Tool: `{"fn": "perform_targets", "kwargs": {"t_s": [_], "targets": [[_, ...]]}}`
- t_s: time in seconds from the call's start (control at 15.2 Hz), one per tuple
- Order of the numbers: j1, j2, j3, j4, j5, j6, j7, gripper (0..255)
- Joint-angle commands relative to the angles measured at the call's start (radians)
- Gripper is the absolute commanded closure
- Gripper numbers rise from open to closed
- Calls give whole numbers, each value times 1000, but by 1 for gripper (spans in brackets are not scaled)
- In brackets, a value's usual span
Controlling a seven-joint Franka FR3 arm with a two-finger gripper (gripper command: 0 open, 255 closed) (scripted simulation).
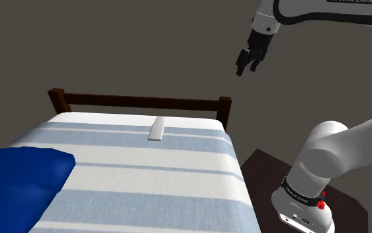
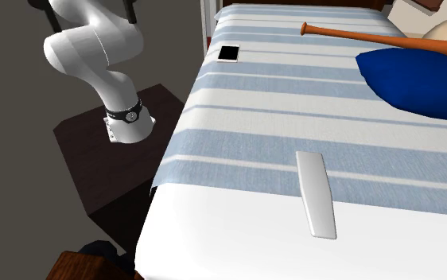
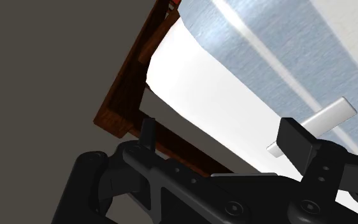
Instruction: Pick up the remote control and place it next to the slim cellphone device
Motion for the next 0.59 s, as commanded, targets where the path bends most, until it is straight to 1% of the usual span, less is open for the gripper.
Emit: {"fn": "perform_targets", "kwargs": {"t_s": [0.0,0.26,0.53], "targets": [[0,0,0,0,0,0,0,0],[-2,80,71,-22,40,69,136,0],[-5,183,139,-18,73,139,270,0]]}}
